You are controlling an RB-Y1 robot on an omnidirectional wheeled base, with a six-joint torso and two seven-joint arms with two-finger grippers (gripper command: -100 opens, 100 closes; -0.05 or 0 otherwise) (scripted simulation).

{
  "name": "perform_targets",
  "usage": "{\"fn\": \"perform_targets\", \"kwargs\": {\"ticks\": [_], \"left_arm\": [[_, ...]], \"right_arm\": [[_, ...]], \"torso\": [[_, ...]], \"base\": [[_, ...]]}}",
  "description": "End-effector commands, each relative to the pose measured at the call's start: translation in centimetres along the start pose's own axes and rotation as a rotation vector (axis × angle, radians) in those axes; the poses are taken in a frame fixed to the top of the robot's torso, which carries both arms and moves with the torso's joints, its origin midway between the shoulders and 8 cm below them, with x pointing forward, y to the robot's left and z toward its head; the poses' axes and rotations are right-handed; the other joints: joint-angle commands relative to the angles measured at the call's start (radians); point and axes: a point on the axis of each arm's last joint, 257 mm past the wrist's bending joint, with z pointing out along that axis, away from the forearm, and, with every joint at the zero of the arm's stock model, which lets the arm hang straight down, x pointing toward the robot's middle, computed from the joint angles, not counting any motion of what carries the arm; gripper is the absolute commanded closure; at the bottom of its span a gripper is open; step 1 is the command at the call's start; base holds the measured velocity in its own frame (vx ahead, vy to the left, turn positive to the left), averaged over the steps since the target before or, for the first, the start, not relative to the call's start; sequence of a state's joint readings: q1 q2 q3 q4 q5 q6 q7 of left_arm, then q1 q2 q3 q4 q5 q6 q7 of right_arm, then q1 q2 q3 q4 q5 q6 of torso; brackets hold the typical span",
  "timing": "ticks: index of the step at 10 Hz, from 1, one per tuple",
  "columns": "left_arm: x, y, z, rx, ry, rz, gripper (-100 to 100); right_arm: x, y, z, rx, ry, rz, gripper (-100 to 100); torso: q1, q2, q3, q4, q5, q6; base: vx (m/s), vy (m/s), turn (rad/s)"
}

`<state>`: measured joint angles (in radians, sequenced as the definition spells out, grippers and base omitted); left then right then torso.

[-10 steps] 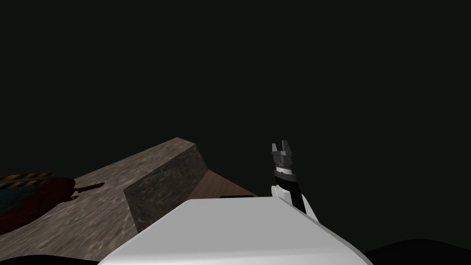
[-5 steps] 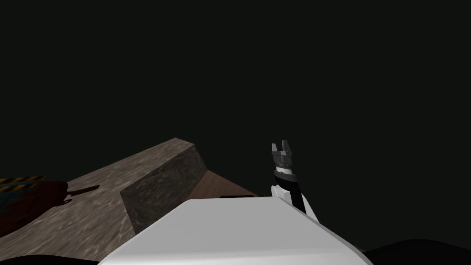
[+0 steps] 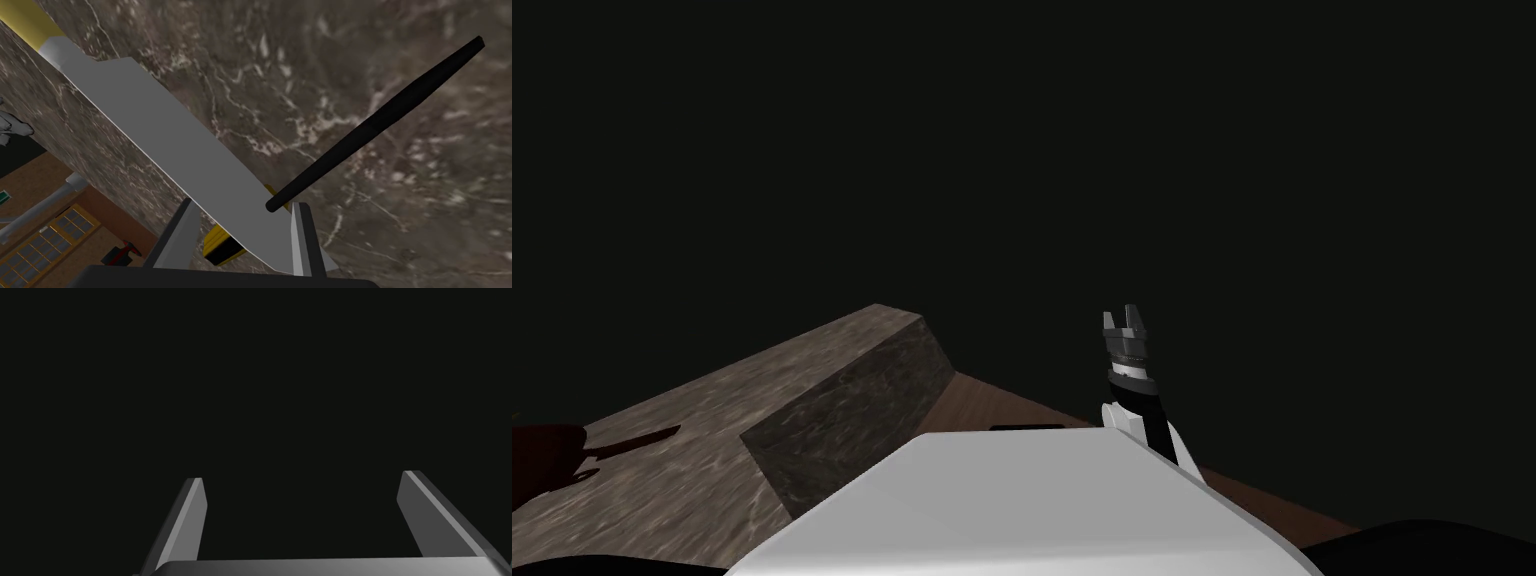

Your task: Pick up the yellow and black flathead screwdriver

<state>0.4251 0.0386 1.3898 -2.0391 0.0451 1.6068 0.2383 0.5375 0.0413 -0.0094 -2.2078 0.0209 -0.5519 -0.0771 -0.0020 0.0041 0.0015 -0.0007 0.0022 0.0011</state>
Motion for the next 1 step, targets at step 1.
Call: {"fn": "perform_targets", "kwargs": {"ticks": [1], "left_arm": [[0.0,0.0,0.0,0.0,0.0,0.0,0]], "right_arm": [[0.0,0.0,0.0,0.0,0.0,0.0,0]], "torso": [[0.0,0.0,0.0,0.0,0.0,0.0]], "base": [[-0.006,-0.003,0.006]]}}
